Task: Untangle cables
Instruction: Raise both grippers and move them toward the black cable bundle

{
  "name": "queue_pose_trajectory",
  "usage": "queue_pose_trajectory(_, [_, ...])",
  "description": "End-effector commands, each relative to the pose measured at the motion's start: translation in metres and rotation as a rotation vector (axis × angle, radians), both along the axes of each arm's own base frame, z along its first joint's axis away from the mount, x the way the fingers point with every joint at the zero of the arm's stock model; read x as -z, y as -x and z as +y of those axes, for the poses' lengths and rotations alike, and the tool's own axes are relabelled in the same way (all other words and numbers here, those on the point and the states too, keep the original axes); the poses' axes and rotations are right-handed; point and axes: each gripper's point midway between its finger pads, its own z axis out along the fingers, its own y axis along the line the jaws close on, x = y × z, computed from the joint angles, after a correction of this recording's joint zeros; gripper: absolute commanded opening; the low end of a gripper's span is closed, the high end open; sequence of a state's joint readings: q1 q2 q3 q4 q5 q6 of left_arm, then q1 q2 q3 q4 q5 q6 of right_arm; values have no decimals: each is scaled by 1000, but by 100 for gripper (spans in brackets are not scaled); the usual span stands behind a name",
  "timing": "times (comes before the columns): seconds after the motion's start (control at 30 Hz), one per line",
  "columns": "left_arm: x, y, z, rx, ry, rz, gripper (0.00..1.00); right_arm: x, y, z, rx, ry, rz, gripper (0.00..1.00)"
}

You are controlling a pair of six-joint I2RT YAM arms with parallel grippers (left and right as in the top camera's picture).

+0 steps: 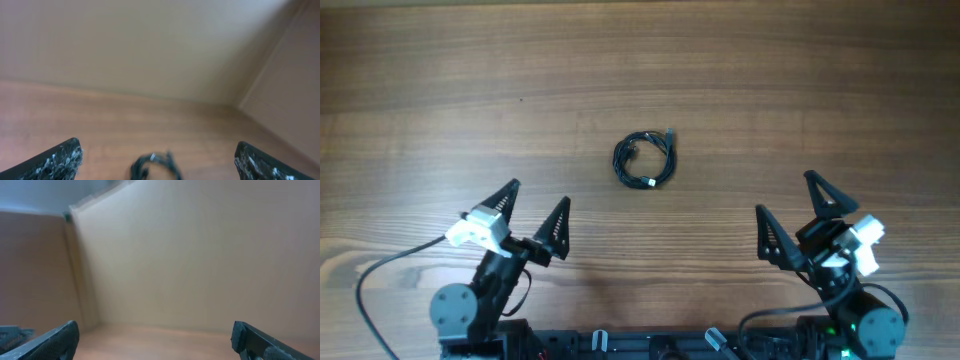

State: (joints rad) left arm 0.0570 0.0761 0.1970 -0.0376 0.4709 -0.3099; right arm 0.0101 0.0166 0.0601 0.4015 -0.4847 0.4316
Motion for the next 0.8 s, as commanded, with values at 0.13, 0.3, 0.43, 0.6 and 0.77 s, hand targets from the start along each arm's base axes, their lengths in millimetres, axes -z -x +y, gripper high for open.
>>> queue_pose_trajectory(0.13, [-65,21,-45,313,1,-118,100,-35,23,8,-174,-188,0,100])
queue_pose_trajectory(0.3, [-88,34,-52,380,23,-200,100,2,11,19,-242,-205,213,100])
queue_pose_trajectory(0.43, [-69,18,-51,382,83,-62,100,1,3,20,-237,-207,265,100])
queue_pose_trajectory(0.6, [-78,-9,-59,454,121,96,100,-39,-18,34,-289,-108,431,100])
queue_pose_trajectory(0.77, [-102,-47,-59,433,161,327,100,-74,-58,46,-353,-4,706,100])
